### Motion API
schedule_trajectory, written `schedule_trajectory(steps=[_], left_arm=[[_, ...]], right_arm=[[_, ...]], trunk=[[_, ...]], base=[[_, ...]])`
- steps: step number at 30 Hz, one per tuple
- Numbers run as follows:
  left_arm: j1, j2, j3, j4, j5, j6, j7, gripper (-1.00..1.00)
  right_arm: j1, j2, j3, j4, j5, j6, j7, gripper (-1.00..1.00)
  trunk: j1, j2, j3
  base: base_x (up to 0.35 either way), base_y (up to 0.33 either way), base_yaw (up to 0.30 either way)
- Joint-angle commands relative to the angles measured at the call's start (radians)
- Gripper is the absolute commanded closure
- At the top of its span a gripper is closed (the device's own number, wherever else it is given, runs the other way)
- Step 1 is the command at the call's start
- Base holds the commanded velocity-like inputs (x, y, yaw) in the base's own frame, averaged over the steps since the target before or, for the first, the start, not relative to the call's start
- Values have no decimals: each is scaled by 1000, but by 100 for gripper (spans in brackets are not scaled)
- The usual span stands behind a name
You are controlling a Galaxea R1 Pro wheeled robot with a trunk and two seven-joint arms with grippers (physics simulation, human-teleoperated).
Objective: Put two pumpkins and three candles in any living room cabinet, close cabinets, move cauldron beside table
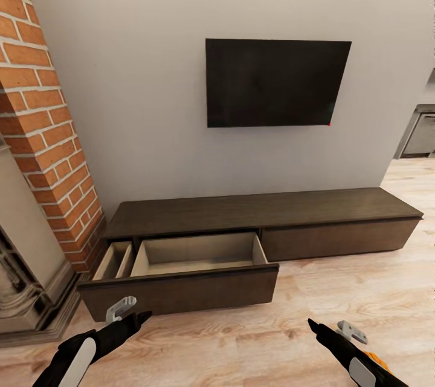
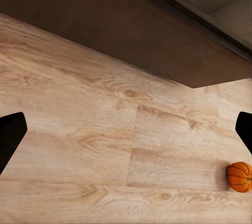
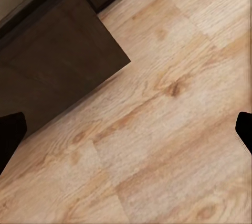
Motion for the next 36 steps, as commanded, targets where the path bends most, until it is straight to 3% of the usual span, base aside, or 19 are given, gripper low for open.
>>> schedule_trajectory(steps=[1, 10, 22, 36], left_arm=[[0, 0, 3, -1, 2, 7, -3, -100], [0, 3, 4, -1, 1, 7, -6, -100], [0, 3, 4, -1, 0, 7, -7, -100], [0, 1, 3, -1, 0, 6, -4, -100]], right_arm=[[-1, -1, 6, 2, -9, -3, 7, -100], [-1, -1, 6, 0, -8, -3, 9, -100], [-1, -2, 4, 1, -8, -3, 10, -100], [-1, -4, 4, 2, -8, -2, 11, -100]], trunk=[[0, 0, -1], [0, 0, -1], [0, 0, -1], [0, 0, -1]], base=[[0, -101, 0], [-24, -61, 3], [-46, -111, 140], [-62, -251, 2]])
